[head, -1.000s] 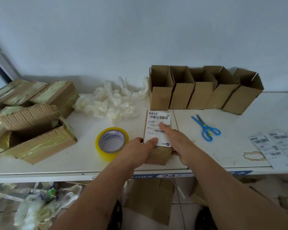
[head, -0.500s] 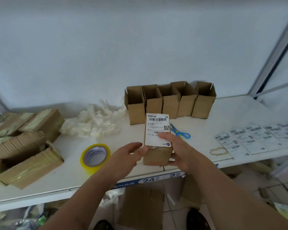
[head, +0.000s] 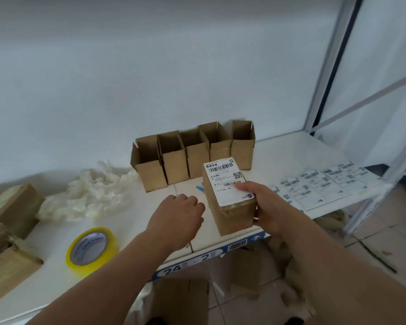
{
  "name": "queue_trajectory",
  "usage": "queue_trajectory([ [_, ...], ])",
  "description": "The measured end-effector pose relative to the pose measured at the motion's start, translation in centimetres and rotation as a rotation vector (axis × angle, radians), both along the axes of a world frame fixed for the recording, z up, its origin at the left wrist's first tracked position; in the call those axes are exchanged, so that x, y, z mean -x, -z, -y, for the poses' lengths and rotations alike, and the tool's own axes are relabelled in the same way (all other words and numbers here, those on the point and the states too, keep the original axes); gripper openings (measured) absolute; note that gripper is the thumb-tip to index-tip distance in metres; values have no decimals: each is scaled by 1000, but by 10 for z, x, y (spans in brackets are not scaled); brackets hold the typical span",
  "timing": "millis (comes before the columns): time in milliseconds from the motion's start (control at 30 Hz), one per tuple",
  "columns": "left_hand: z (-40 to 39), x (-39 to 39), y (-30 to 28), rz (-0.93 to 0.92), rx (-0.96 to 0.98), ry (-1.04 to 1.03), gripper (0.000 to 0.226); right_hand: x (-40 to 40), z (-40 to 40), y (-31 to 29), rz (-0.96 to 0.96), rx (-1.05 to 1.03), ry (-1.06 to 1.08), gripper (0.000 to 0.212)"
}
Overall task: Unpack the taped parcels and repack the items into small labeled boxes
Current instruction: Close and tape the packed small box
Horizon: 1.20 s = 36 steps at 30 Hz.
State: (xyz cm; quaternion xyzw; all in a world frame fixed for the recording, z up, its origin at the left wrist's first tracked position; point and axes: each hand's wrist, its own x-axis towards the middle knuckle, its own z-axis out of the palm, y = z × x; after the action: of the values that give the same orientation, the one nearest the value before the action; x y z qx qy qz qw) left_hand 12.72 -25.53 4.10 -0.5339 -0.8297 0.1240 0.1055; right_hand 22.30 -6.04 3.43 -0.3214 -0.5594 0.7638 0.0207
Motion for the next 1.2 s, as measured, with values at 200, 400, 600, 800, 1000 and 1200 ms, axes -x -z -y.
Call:
queue_trajectory([
  [200,-98,20,-7,-48,41,110,28,-5,-96,-13,-45,-23,85,31],
  [400,-219,31,1,-66,25,212,33,6,-211,-14,-74,-78,216,31],
  [600,-333,46,27,-67,16,285,32,34,-312,14,-74,-96,270,32],
  [800,-402,76,56,-84,35,278,31,65,-387,48,-56,-125,284,30],
  [1000,-446,101,73,-60,9,253,32,86,-428,71,-35,-101,262,27],
  [1200,-474,112,81,-5,-12,198,32,91,-439,78,-49,-432,530,53],
])
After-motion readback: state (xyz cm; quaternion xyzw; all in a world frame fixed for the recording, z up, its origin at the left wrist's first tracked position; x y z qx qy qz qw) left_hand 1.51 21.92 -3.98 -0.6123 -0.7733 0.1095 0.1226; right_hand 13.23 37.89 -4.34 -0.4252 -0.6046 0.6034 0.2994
